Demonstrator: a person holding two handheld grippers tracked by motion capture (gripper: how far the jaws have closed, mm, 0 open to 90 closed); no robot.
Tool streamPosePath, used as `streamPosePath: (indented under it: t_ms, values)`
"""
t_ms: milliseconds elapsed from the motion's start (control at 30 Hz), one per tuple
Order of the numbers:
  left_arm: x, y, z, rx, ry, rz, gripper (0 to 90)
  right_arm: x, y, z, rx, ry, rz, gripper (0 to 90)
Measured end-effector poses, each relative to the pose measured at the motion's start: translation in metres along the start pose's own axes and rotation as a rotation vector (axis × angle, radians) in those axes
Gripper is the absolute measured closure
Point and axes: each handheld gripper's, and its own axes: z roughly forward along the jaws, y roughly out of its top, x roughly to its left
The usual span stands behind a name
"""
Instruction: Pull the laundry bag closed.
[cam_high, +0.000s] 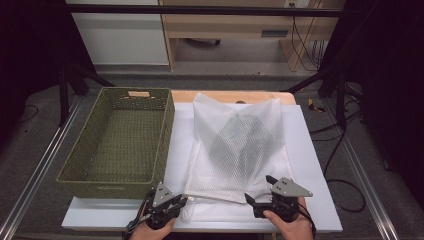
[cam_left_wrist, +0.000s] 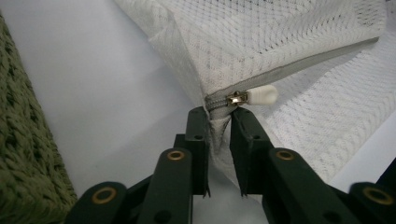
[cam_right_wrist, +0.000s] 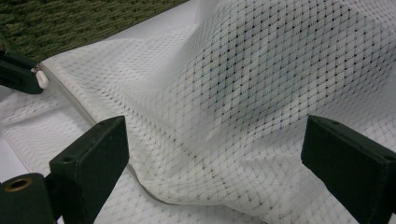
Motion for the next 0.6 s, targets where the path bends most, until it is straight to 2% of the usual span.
streamPosePath:
  t_ms: [167, 267, 367, 467, 600]
  values:
    - [-0.001, 0.002, -0.002, -0.022, 0.001, 0.0, 85.2, 0.002, 0.001, 0.0, -0.003, 0.002, -0.006, 9.9]
    - [-0.002, 0.003, -0.003, -0.021, 0.002, 0.002, 86.3, 0.009, 0.006, 0.0, 0.0, 0.005, -0.03, 11.9]
    - [-0.002, 0.004, -0.004, -0.026, -0.006, -0.002, 86.8, 0.021, 0.015, 0.001, 0.01, 0.016, -0.08, 15.4]
    - [-0.001, 0.005, -0.003, -0.027, -0.013, -0.01, 87.1, 0.037, 0.024, 0.003, 0.038, 0.021, -0.15, 18.8]
    - [-0.002, 0.006, -0.003, -0.022, -0.018, -0.006, 87.3, 0.053, 0.032, 0.008, 0.067, 0.031, -0.222, 19.7]
